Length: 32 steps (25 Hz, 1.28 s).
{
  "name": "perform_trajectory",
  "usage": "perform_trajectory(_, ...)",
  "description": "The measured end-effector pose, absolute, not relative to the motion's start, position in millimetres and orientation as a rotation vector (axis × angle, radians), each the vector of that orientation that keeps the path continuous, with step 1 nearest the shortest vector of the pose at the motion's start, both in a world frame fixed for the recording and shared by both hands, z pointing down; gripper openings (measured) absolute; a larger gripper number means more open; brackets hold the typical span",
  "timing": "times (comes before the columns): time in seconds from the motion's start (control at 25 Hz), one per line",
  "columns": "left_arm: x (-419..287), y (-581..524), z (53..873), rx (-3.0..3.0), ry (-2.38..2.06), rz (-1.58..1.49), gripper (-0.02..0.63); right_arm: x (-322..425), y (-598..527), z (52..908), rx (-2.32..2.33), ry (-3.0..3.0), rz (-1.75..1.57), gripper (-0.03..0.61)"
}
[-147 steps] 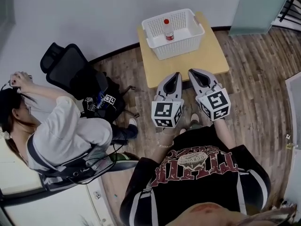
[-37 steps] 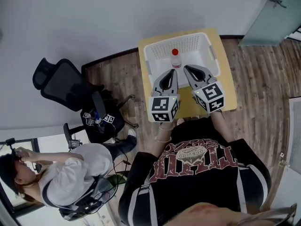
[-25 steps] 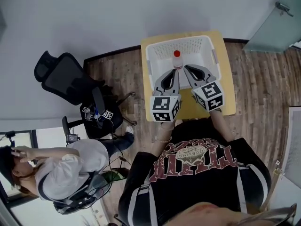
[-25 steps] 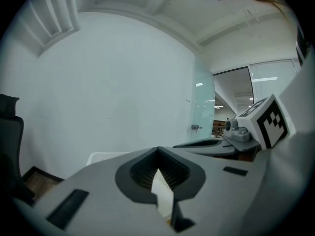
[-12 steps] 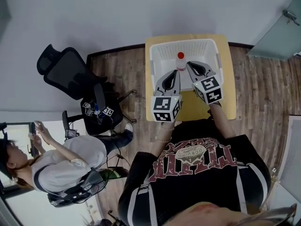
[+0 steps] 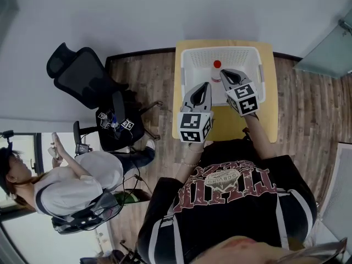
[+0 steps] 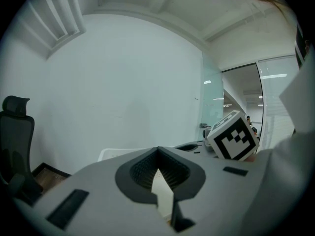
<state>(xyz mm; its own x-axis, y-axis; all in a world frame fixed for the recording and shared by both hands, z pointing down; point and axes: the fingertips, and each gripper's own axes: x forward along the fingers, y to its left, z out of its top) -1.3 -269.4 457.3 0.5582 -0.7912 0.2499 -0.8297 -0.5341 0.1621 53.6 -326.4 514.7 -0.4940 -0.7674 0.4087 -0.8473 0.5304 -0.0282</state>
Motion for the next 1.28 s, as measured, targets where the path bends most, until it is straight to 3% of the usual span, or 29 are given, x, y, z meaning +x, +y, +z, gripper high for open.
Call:
perform_trajectory(1.08, -45.2, -270.1, 465.7, 2.424, -1.460, 0.199, 0.044, 51.4, -373.6, 548.6, 1.322, -2.312, 0.324, 0.023)
perform_trajectory(1.28, -49.7, -273.0, 468.2, 2.410, -1.464, 0.195, 0.044, 50.3, -379.3, 548.8, 1.307, -2.319, 0.337, 0.089)
